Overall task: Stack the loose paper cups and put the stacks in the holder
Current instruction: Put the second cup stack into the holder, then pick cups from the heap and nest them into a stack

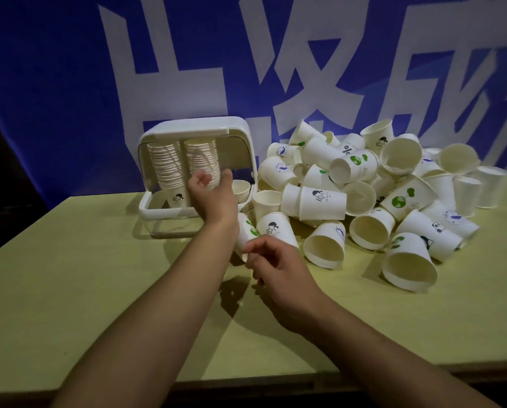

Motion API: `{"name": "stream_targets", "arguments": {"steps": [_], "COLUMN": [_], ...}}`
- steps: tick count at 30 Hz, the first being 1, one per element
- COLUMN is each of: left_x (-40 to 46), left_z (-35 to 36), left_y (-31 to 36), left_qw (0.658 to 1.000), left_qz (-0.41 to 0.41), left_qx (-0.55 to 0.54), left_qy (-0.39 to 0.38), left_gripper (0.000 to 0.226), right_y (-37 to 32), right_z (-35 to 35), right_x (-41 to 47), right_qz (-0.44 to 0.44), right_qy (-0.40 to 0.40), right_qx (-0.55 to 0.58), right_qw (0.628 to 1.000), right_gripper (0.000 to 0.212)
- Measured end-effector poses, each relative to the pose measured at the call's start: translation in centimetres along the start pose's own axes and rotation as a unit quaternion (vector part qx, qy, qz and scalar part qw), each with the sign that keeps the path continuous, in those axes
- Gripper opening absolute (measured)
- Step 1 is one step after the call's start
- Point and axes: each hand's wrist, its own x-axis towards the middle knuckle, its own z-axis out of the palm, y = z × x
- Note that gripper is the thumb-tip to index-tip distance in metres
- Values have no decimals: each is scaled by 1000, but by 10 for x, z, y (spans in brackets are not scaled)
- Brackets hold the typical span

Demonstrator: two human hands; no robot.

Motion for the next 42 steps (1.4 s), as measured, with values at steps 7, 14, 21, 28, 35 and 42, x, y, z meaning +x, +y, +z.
{"name": "stream_targets", "arguments": {"steps": [7,14,21,28,35,42], "left_x": [-109,-124,-111,-109,-115,-122], "left_z": [-24,-49,-52,-52,-54,-56], "left_y": [-9,-30,-41,-44,-40,-43], "left_qw": [951,815,778,756,795,780], "left_qz": [-29,16,61,73,123,191], "left_qx": [-21,183,255,290,238,225], "left_qy": [-308,-550,-571,-582,-545,-552], "left_gripper": [26,24,22,24,39,84], "right_y": [-43,-6,14,-10,-38,-34], "right_z": [-102,-181,-168,-159,-141,-109], "right_x": [-33,-52,-53,-69,-71,-54], "right_qz": [-129,47,82,5,-15,25], "right_qy": [205,242,244,320,223,128], "right_qx": [-196,-511,-533,-404,-255,-203], "right_qw": [950,823,806,857,941,970], "right_gripper": [30,37,41,43,63,70]}}
